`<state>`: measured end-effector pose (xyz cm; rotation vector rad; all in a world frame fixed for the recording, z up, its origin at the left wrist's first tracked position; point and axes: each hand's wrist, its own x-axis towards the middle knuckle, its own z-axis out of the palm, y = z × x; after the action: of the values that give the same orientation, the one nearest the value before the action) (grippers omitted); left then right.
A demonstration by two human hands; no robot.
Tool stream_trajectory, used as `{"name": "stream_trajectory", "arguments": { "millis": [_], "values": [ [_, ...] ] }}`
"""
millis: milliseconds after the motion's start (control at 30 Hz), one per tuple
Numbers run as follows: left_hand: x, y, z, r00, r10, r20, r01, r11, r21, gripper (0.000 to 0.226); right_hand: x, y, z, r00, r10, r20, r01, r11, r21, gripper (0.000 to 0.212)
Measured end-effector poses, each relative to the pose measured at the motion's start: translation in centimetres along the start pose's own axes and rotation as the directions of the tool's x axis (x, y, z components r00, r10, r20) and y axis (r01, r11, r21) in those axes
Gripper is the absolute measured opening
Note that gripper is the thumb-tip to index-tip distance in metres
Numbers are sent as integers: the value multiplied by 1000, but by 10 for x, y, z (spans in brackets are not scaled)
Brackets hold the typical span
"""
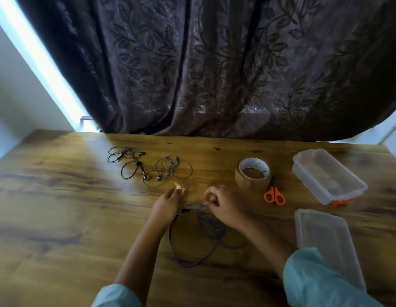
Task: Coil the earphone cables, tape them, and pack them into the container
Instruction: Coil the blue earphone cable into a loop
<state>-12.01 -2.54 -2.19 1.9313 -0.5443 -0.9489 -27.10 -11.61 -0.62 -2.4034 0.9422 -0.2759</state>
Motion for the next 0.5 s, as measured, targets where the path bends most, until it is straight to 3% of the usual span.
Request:
{"name": "stream_trajectory", "arguments": {
  "millis": [167,300,367,500],
  "values": [
    [-12,-10,-3,1000,6,11,-7,995,101,60,-4,-2,16,989,9,146,13,989,-151,52],
    [-25,-6,-6,1000,-20,-11,21,997,79,69,-4,-1,27,996,21,90,-2,978,-211,33],
    [-27,-6,-8,998,-49,-26,50,997,54,86,-3,-1,30,999,24,47,-15,981,-192,22],
    [-32,-6,-12,998,-67,10,66,998,10,88,0,0,33,999,53,12,-52,995,-79,16]
  ]
}}
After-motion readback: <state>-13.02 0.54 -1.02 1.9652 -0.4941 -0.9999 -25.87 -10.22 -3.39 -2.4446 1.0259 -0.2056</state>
